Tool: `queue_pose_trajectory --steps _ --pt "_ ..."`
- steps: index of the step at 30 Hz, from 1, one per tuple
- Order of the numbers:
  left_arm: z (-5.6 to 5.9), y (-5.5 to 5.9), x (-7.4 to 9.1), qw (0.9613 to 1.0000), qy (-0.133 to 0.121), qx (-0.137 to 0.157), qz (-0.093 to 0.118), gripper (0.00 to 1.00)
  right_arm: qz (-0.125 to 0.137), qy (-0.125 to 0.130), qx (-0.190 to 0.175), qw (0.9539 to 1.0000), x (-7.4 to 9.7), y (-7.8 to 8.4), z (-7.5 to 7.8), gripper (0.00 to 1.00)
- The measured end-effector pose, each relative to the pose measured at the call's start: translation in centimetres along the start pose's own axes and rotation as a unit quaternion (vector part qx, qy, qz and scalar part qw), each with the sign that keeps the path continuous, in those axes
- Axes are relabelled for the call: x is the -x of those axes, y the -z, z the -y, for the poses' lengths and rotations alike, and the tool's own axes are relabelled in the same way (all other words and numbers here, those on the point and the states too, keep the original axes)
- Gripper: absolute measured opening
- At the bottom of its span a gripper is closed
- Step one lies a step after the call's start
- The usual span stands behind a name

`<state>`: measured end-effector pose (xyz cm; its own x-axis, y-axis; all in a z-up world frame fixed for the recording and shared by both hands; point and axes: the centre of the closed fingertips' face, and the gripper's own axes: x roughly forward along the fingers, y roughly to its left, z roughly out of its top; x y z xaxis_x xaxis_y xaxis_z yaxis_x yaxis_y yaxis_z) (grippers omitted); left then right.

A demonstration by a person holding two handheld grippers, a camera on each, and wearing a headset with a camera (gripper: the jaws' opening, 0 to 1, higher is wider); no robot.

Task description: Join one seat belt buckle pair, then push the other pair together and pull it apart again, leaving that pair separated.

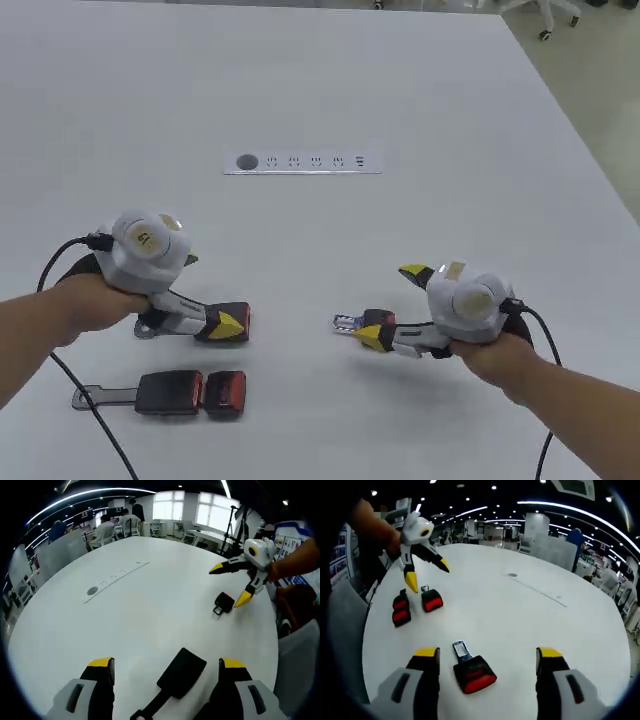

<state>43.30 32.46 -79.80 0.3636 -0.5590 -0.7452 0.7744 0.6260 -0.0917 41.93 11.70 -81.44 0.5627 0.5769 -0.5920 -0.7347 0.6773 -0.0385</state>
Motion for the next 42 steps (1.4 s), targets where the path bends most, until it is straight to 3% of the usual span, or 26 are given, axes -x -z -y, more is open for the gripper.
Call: queue_pose_trajectory --steps 5,10,13,16,18,23,26,32,35,42 --pt "-0.1 0.1 2.3 0.9957 -0.036 0.067 0.053 0.92 0.017 0.033 -0.027 0.9989 0.6 -0.8 -0.7 0.86" --pt "0.3 0.9 4.7 0.9905 -0.069 0.072 0.094 0.99 0.042 0.062 -0.05 0.996 1.8 -1.7 -1.6 0.93" --pt "1.1 1.9 6.0 0.9885 -0.071 0.083 0.105 0.99 0.051 0.072 -0.056 0.9946 2.7 -1.6 -2.2 0.96" --pt "1.6 2.3 7.7 0.9842 -0.08 0.091 0.129 1.0 0.047 0.08 -0.057 0.9941 3.6 -1.2 -2.8 0.97" --pt "2.1 2.8 8.6 0.9839 -0.086 0.078 0.136 1.0 0.055 0.086 -0.061 0.9929 4.2 -1.1 -3.1 0.98" --pt "3.6 3.7 10.7 0.9796 -0.079 0.089 0.162 1.0 0.067 0.101 -0.069 0.9903 6.1 -1.2 -4.1 0.99" --pt "4.5 4.3 11.7 0.9789 -0.073 0.088 0.17 1.0 0.072 0.107 -0.071 0.9891 7.2 -1.0 -4.7 1.0" --pt "6.2 6.0 13.6 0.9818 -0.055 0.071 0.167 1.0 0.068 0.108 -0.071 0.9892 9.3 0.1 -6.1 1.0" --pt "6.6 6.4 14.4 0.9797 -0.054 0.074 0.178 1.0 0.073 0.112 -0.069 0.9886 10.2 0.2 -6.7 1.0" --pt "6.9 8.5 15.9 0.9783 -0.065 0.074 0.182 1.0 0.075 0.122 -0.074 0.9869 12.1 1.1 -7.9 1.0"
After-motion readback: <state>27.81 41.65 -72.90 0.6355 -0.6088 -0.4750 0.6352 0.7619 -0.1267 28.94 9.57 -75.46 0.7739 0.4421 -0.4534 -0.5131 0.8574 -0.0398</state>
